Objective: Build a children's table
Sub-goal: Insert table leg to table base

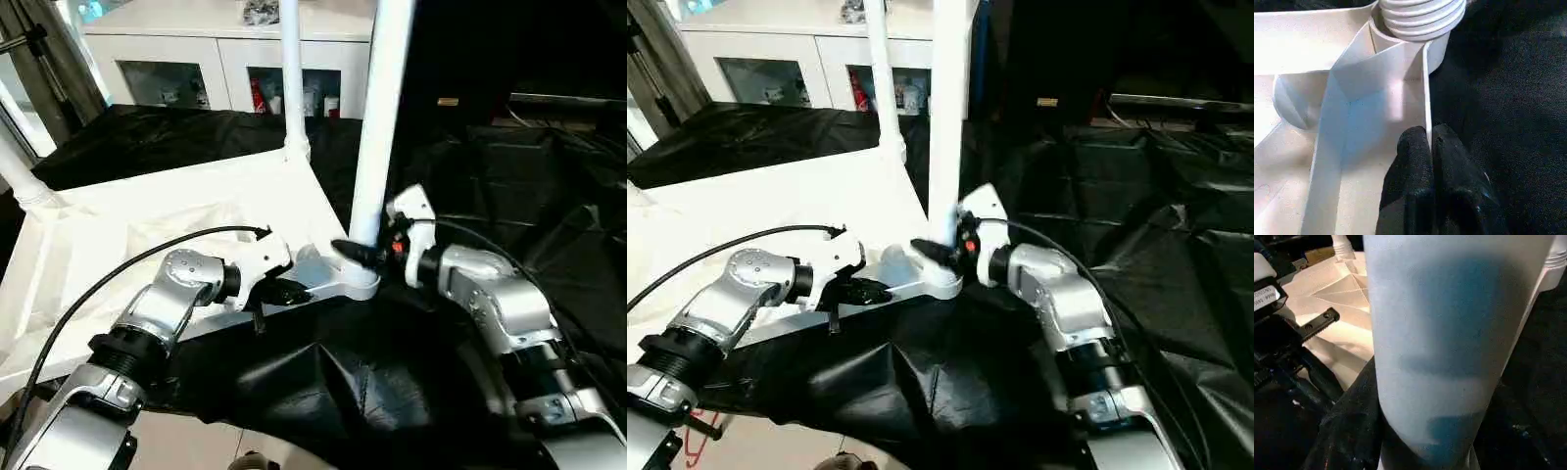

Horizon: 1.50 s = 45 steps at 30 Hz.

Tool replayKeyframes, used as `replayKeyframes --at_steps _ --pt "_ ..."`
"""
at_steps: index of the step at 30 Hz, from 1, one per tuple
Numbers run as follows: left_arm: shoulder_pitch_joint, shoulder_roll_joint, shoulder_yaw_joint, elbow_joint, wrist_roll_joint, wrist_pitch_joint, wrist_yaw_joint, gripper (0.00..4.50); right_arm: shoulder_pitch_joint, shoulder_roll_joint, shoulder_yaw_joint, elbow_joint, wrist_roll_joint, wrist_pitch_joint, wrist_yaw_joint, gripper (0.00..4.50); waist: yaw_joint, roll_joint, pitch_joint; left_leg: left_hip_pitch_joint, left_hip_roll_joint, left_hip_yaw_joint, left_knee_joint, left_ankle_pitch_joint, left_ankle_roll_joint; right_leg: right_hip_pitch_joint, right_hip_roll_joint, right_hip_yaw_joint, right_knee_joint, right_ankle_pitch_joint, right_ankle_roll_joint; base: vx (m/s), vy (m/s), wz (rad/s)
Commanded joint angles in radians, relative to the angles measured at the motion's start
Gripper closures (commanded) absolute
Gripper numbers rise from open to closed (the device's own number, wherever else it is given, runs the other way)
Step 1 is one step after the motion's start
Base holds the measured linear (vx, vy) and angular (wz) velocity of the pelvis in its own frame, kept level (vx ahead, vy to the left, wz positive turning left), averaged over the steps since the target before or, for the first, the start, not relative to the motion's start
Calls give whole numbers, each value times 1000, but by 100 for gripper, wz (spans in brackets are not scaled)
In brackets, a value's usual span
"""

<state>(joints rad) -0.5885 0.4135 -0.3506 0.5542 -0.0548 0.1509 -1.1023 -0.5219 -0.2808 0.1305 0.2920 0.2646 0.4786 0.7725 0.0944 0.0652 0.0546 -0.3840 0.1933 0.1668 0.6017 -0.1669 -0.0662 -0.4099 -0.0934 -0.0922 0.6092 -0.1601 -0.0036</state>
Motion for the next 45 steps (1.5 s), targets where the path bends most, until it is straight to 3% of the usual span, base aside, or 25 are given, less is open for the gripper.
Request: replayKeyframes --at_steps 1,9,12,17,18,22,29,32,33,34,38,39,40,41,42,45 --pt "-2 4 -11 -21 9 7 -21 450 -6 -6 8 -26 0 20 5 259 -3 -1 -72 19 28 -8 -78 -317 -10 51 -53 47 -83 -341 -177 0 0 0" --pt "5 12 -13 -46 3 12 -63 450 -43 -2 5 37 -10 29 6 259 -6 4 -75 17 28 -9 -77 -314 -14 52 -53 46 -77 -292 -198 0 0 0" --pt "5 13 -21 -46 8 15 -73 450 -70 8 34 110 -32 19 27 259 -7 9 -74 17 27 -9 -77 -320 -15 53 -52 45 -76 -289 -207 0 0 0" --pt "5 15 -26 -47 15 17 -76 450 -101 8 55 149 -43 41 46 259 -10 5 -71 19 27 -9 -78 -339 -16 53 -54 45 -81 -330 -194 0 0 0" --pt "7 15 -25 -50 15 20 -77 450 -105 4 61 152 -45 49 53 259 -11 0 -71 19 28 -9 -79 -339 -16 53 -53 45 -82 -335 -193 0 0 0" --pt "14 15 -20 -61 16 30 -74 450 -114 -4 67 170 -47 57 78 259 -9 1 -72 20 30 -9 -78 -335 -15 52 -53 47 -78 -324 -200 0 0 0" --pt "5 10 6 -50 15 39 -41 450 -61 33 -39 191 10 10 20 259 -9 -3 -72 20 29 -8 -79 -328 -12 51 -55 47 -81 -332 -196 0 0 0" --pt "1 10 8 -47 16 41 -38 450 -36 47 -78 199 32 -9 -1 259 -8 4 -71 23 30 -9 -79 -347 -16 47 -56 47 -84 -361 -189 0 0 0" --pt "0 10 8 -46 17 41 -37 450 -22 53 -95 197 42 -16 -10 259 -10 0 -71 23 29 -10 -80 -352 -16 48 -55 46 -86 -364 -186 0 0 0" --pt "-1 10 9 -44 17 40 -36 450 -5 59 -108 192 48 -28 -16 259 -8 7 -71 23 29 -10 -80 -355 -16 47 -56 46 -86 -366 -185 0 0 0" --pt "-7 5 11 -33 21 36 -27 450 51 79 -142 171 64 -68 -32 259 -9 6 -72 23 29 -11 -82 -365 -19 48 -55 45 -87 -356 -184 0 0 0" --pt "-11 3 12 -27 23 33 -22 450 70 87 -151 162 72 -77 -34 259 -8 16 -72 23 30 -12 -82 -370 -20 46 -54 45 -86 -348 -187 0 0 0" --pt "-13 1 13 -23 25 32 -19 450 81 93 -157 156 77 -83 -35 259 -9 11 -71 26 30 -10 -83 -382 -19 45 -54 45 -89 -349 -188 0 0 0" --pt "-17 -1 14 -18 26 31 -15 450 102 100 -159 146 78 -101 -38 259 -9 15 -72 26 29 -11 -82 -384 -20 46 -55 45 -87 -347 -190 0 0 0" --pt "-19 -2 15 -15 26 31 -13 450 114 104 -159 140 77 -113 -41 259 -9 12 -71 24 29 -12 -84 -385 -18 47 -54 44 -88 -351 -188 0 0 0" --pt "-30 -6 17 -2 30 26 -5 450 162 119 -153 125 70 -165 -46 259 -10 20 -70 26 28 -12 -84 -406 -18 44 -55 44 -92 -382 -180 0 0 0"
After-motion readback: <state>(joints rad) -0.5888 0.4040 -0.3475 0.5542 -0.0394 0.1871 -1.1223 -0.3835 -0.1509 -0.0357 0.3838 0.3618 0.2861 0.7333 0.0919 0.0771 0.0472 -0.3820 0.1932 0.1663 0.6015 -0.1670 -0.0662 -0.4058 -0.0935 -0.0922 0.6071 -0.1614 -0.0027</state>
